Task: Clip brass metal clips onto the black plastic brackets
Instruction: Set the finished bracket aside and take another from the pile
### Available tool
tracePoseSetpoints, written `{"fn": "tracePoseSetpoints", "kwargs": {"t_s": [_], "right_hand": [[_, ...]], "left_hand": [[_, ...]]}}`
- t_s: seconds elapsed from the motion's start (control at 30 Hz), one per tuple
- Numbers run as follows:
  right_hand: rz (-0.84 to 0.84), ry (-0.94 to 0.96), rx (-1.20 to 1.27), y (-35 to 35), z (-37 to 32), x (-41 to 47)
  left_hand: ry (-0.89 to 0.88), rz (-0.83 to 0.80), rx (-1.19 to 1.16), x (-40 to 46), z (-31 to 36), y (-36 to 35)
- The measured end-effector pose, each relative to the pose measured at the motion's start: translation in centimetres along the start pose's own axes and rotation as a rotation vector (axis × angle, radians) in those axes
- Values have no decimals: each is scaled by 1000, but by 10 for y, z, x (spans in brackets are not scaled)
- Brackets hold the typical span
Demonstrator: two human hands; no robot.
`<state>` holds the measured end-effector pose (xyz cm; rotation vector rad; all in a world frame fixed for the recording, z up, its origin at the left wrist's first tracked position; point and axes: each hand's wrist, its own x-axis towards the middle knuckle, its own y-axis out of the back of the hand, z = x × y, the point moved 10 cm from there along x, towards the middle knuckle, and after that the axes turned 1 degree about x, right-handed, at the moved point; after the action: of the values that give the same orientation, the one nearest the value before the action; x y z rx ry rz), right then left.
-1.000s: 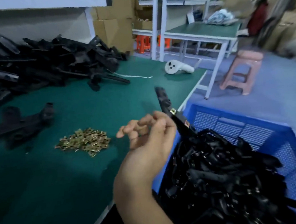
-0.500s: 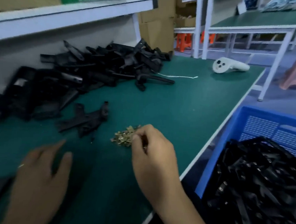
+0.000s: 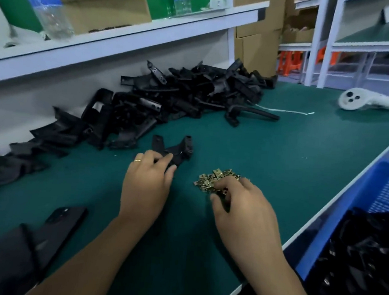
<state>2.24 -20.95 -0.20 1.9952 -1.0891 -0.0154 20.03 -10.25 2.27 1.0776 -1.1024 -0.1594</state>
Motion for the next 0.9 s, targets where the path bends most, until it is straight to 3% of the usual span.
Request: {"fn": "tracePoseSetpoints", "kwargs": {"t_s": [0.2,0.33,0.47,0.57,0.63,0.7,0.8,0.9], "right_hand": [[-4,-5,7,-2,3,2],[5,1,0,-2,3,3],[-6,-5,-18,-4,5,3],[-5,-7,-19,-5,4,2],[-12,-10,-24,-5,4,2],[-15,-14,-32,-6,5,2],[-8,-11,-39,-4,6,2],[-7,28,-82,-5,1,2]], "left_hand": [[202,199,-230,-2,-26,40],[355,308,-249,-2,-47,84],[340,429,-256,-15,-45,130],[176,455,-243,-34,-23,151],[-15,378,-167,-49,6,148],[-163,166,-150,-61,30,123],[-175,-181,-232,-73,36,80],[-210,-344,-90,-78,35,58]]}}
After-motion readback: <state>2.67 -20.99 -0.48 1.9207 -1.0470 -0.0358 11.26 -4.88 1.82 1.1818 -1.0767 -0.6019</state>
